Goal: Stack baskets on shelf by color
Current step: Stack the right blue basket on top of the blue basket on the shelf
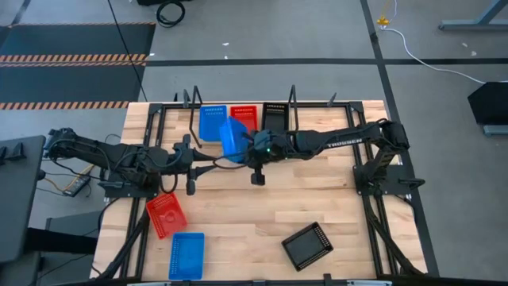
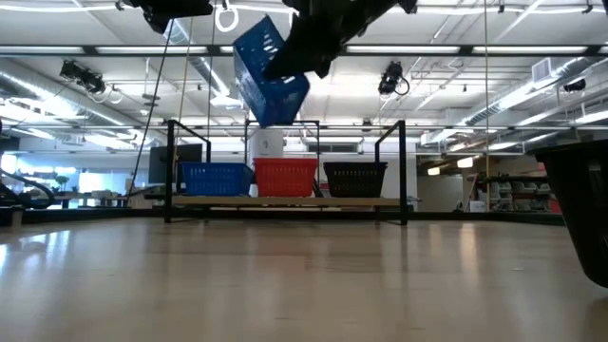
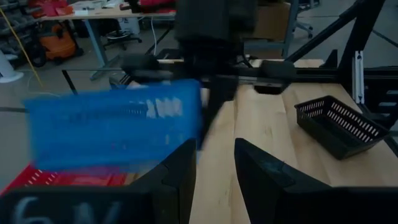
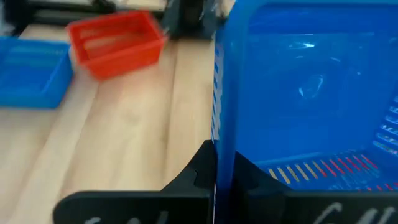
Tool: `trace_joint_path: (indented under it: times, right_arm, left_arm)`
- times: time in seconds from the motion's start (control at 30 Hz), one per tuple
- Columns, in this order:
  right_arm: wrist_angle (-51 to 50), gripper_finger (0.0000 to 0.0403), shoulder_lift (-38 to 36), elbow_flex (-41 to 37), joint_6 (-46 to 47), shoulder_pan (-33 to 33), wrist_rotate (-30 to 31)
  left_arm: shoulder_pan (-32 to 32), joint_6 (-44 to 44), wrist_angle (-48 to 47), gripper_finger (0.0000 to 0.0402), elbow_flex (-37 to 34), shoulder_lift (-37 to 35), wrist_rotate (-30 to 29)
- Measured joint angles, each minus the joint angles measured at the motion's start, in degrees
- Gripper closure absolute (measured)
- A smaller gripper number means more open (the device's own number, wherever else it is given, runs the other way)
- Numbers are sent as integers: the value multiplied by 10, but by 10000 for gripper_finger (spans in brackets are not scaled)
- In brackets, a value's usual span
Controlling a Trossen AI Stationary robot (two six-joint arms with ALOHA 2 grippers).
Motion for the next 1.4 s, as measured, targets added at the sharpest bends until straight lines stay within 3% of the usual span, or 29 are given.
trace_joint_path:
  times: [0.33, 0.5, 0.77, 0.9, 1.13, 1.4]
  right_arm:
    - [-140, 394, 49, 0, 119, 63, -65]
    - [-149, 390, 111, 0, 156, 67, -97]
    - [-128, 378, 160, 1, 161, 67, -89]
    - [-99, 341, 144, 0, 159, 63, -79]
    - [-26, 239, 126, 0, 145, 53, -76]
    - [-122, 173, 98, 0, 167, 52, -61]
  left_arm:
    - [0, 33, 4, 285, 0, 0, -21]
    - [0, 32, 11, 285, 0, -1, -21]
    - [-4, 26, 11, 285, 0, 0, -21]
    - [-4, 8, 14, 285, 0, 0, -21]
    - [-4, -4, 21, 285, 0, 0, -5]
    - [-8, -35, 10, 285, 0, 13, 84]
